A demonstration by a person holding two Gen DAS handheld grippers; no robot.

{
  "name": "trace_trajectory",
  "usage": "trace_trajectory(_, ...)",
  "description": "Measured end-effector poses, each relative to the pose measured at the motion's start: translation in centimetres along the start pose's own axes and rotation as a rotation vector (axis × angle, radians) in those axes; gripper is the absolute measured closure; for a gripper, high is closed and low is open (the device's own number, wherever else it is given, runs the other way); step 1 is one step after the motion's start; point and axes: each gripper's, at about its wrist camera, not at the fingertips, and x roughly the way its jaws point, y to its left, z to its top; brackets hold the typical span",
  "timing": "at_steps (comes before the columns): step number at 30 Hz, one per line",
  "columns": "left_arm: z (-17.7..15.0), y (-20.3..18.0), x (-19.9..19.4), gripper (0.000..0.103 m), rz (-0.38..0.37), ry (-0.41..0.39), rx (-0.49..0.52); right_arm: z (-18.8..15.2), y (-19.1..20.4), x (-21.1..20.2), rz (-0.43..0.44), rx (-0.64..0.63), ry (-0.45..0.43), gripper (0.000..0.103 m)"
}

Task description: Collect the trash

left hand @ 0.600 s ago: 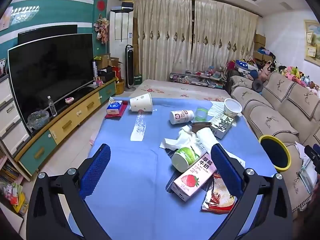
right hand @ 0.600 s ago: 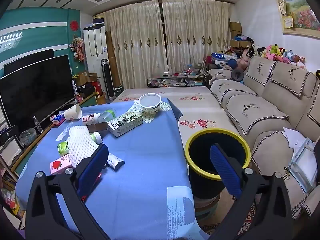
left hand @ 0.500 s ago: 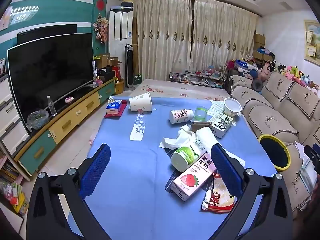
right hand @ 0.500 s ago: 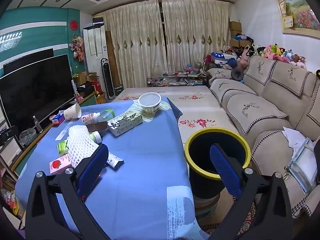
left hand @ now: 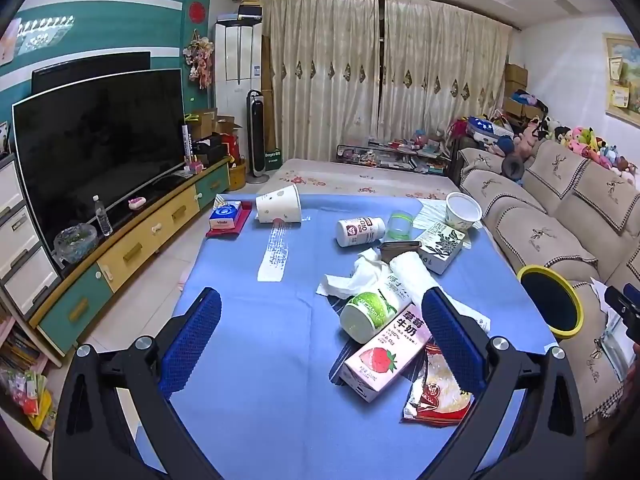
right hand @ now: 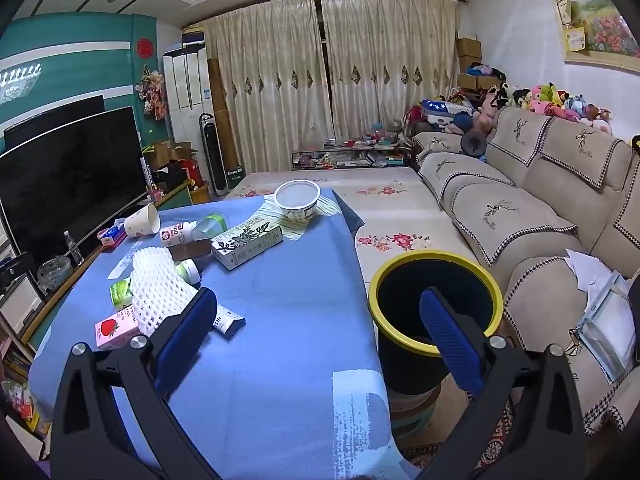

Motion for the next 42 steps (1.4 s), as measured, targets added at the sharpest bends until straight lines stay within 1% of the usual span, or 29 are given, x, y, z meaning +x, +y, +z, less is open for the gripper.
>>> trace_trajectory(17,-0.1,-0.3,0.2,0.004,-0.004,0.011,0.006,0.0,0.2,0.7,-0.004,0.009,0.024,0.006)
trace_trajectory(26,-0.2,-0.5,0.5,0.004,0.002,0.01,0.007,0.0,0.2,0.9,-0.007,0.014,0.026,0.006)
trace_trajectory(42,-0.4,-0.5,0.7,0.004,-0.006,0.016,0.004,-0.2,0.2,1.1,-0.008,0.018,0.034,0.006)
